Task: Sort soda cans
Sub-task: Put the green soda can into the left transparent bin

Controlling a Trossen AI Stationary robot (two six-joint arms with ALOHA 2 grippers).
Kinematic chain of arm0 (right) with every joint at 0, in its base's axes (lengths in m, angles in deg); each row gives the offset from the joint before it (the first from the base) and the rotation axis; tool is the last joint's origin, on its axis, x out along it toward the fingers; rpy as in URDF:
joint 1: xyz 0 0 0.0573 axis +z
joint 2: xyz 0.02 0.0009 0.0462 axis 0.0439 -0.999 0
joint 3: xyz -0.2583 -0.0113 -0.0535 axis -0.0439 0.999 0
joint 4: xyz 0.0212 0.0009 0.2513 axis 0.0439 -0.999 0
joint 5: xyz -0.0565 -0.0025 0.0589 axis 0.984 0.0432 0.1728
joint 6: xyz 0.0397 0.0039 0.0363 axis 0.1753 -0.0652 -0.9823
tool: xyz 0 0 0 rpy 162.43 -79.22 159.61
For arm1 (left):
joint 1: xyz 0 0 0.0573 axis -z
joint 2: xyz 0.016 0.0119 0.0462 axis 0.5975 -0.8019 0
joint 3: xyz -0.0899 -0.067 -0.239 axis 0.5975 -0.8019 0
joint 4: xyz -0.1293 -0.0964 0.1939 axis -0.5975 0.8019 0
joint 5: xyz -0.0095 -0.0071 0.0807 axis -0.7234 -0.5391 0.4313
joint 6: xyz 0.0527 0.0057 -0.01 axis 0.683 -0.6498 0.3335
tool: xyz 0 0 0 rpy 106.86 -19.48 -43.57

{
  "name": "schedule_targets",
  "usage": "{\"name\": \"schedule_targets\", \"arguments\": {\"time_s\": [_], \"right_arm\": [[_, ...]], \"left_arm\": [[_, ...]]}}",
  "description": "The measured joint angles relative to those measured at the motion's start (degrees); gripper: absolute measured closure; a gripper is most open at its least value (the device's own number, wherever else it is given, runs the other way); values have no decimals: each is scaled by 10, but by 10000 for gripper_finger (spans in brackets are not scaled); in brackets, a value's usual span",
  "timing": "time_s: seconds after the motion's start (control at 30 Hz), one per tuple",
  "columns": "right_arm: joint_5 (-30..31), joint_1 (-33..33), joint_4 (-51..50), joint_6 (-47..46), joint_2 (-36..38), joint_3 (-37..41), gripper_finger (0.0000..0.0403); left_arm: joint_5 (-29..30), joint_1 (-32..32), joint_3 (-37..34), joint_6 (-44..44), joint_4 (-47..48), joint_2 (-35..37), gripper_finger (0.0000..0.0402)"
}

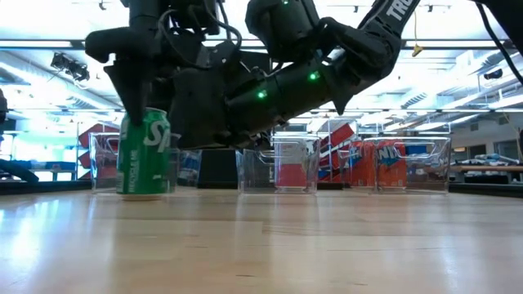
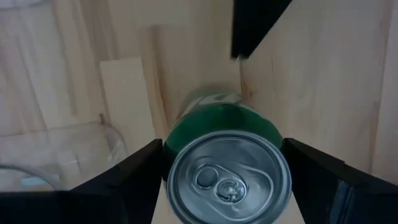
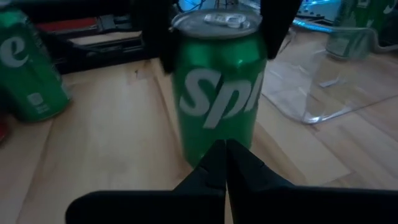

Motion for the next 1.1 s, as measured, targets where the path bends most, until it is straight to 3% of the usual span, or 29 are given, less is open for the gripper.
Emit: {"name": "schedule_targets", "arguments": {"time_s": [0.2, 0.5, 0.73, 1.1], "right_arm": [[0, 20, -55, 1, 23, 0, 403], [1, 62, -151, -5, 64, 0, 403], [2, 87, -165, -7, 67, 0, 403], [7, 90, -166, -12, 67, 0, 403]], "left_arm": [[29, 0, 21, 16, 70, 3, 112], [54, 0, 157, 18, 165, 5, 112], [119, -5, 271, 60, 228, 5, 112], [158, -124, 314, 140, 247, 5, 112]]}}
